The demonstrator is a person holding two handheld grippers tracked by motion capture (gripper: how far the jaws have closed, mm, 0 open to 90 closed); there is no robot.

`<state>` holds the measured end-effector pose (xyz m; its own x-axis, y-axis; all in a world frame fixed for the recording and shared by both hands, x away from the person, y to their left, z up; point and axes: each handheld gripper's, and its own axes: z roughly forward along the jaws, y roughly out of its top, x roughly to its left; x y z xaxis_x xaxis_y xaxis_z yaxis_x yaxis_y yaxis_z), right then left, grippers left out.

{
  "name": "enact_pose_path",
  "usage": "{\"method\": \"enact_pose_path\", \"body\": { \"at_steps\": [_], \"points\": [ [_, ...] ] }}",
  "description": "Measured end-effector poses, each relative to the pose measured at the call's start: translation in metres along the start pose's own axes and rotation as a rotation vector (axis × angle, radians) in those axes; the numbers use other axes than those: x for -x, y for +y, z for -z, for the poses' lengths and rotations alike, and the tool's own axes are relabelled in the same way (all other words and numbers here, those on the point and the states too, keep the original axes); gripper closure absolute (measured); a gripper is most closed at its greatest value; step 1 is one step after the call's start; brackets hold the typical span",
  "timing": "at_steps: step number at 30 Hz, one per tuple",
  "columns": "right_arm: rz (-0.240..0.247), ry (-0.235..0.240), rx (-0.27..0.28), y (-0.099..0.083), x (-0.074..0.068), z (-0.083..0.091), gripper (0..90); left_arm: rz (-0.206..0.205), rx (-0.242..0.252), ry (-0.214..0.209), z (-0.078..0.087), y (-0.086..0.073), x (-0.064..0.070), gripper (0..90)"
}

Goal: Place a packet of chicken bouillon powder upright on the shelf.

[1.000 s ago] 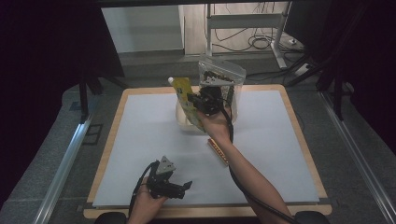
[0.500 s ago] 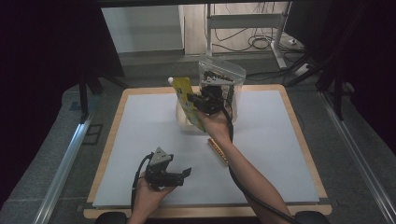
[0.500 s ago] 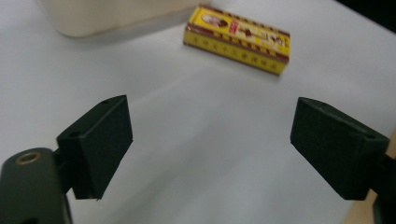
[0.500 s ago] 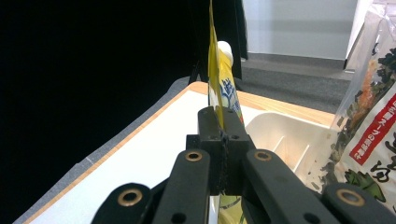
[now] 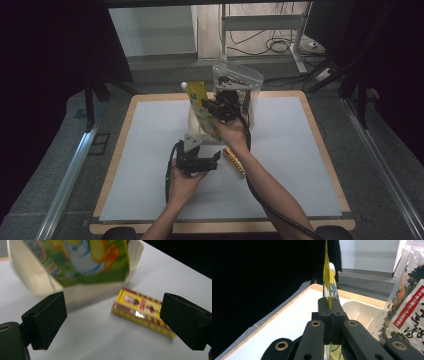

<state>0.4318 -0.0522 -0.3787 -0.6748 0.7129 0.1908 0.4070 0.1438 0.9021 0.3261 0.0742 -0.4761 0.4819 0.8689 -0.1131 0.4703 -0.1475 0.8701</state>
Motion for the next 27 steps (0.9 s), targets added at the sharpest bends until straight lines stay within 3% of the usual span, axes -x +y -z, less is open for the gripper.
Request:
{"method": "enact_pose_path", "body": {
  "at_steps": [3,7,15,27],
  "points": [
    [-0.003,0.001,0.002,0.0,0.001,0.001,89.4,-0.004,0.022,0.033,-0.013,0.008,0.004,6.9],
    [0.001,0.004,0.002,-0.001,0.0,0.001,89.4,0.021,0.053,0.066,-0.025,0.012,0.005,7.1],
    [0.005,0.005,-0.002,-0.001,0.0,0.002,89.4,0.035,0.071,0.13,-0.038,0.016,-0.001,9.8],
    [0.01,-0.004,-0.008,-0.002,0.004,0.005,89.4,0.045,0.052,0.114,-0.035,0.009,-0.011,18.6]
  ]
}}
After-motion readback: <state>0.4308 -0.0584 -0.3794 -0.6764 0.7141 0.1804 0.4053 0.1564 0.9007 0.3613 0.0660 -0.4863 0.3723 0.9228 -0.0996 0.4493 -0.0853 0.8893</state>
